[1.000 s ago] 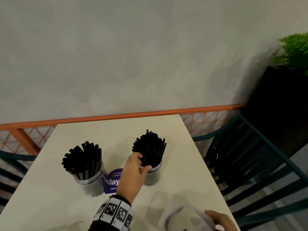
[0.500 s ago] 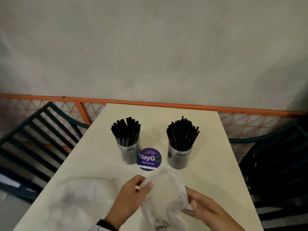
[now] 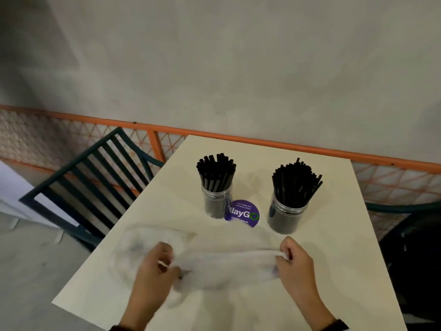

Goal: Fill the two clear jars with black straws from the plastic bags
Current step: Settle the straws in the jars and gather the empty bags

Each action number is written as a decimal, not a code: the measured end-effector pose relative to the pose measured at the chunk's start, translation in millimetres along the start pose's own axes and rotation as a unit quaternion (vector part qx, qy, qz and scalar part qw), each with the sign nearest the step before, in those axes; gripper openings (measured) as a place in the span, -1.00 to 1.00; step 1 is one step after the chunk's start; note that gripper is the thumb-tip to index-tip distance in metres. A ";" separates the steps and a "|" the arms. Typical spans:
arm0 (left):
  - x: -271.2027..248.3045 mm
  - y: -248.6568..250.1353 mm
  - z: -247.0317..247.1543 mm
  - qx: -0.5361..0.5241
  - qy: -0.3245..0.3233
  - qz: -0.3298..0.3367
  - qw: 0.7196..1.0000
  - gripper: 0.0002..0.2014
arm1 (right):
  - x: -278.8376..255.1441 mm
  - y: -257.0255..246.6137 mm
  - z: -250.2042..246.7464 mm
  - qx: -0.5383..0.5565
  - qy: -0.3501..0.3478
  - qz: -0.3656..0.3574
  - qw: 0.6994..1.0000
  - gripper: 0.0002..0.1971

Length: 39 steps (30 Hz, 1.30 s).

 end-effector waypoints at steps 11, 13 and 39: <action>48.8 -36.7 -59.6 -0.060 -0.086 -0.061 0.993 -0.84 | -39.9 -35.1 72.9 0.053 -0.313 0.050 0.947 -0.82; 55.1 -38.4 -68.5 -0.097 -0.157 -0.054 0.981 -0.80 | -42.5 -42.8 87.2 0.038 -0.295 0.030 0.954 -0.81; 137.5 -143.9 -98.7 0.212 -0.116 0.408 0.881 -0.73 | -81.3 20.1 264.1 -0.447 -0.293 -0.259 0.805 -0.28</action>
Point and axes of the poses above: each hand's wrist, its own x-axis towards the middle knuckle, its own z-axis out of the palm, y = z × x, the point moved 4 cm from there along x, towards the middle knuckle, and after that the axes turned 11 degrees about y, right-handed, at the moved point
